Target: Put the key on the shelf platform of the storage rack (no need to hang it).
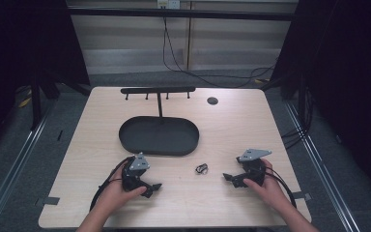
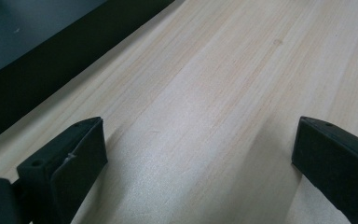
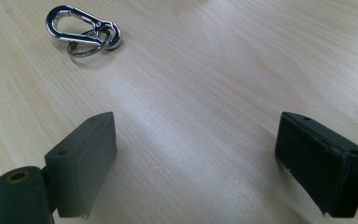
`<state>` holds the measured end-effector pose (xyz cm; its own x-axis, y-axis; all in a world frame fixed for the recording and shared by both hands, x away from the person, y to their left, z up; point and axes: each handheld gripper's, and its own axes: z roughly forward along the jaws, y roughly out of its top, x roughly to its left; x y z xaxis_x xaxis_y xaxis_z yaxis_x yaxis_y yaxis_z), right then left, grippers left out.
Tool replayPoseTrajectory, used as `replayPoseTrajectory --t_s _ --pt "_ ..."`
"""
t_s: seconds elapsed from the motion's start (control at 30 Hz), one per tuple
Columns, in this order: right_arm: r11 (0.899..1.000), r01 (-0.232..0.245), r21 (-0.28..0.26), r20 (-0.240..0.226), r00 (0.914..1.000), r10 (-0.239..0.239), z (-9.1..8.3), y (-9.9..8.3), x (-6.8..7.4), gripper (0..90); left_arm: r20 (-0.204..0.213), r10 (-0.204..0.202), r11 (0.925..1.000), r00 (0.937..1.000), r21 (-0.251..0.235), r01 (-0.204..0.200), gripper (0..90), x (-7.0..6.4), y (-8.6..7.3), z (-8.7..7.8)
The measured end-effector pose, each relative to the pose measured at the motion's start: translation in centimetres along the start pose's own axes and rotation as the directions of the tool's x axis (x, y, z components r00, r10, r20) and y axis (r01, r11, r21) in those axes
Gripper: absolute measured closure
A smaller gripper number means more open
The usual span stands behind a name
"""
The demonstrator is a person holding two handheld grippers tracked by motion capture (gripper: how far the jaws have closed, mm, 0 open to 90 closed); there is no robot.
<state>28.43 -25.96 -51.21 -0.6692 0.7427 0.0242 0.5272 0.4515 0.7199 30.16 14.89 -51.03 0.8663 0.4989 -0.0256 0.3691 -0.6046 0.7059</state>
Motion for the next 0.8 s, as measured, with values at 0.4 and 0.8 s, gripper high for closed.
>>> replayPoseTrajectory --t_s 0.4,0.8 --pt "0.998 0.002 0.064 0.0 1.0 -0.002 0.0 0.8 0.1 14.3 0.001 -0.001 1.0 1.0 -0.001 0.001 2.4 0.0 0.0 0.0" --pt "0.97 0.122 0.209 -0.106 0.9891 -0.102 -0.2 3.1 2.0 28.0 0.001 -0.001 1.0 1.0 -0.001 0.001 2.4 0.0 0.0 0.0"
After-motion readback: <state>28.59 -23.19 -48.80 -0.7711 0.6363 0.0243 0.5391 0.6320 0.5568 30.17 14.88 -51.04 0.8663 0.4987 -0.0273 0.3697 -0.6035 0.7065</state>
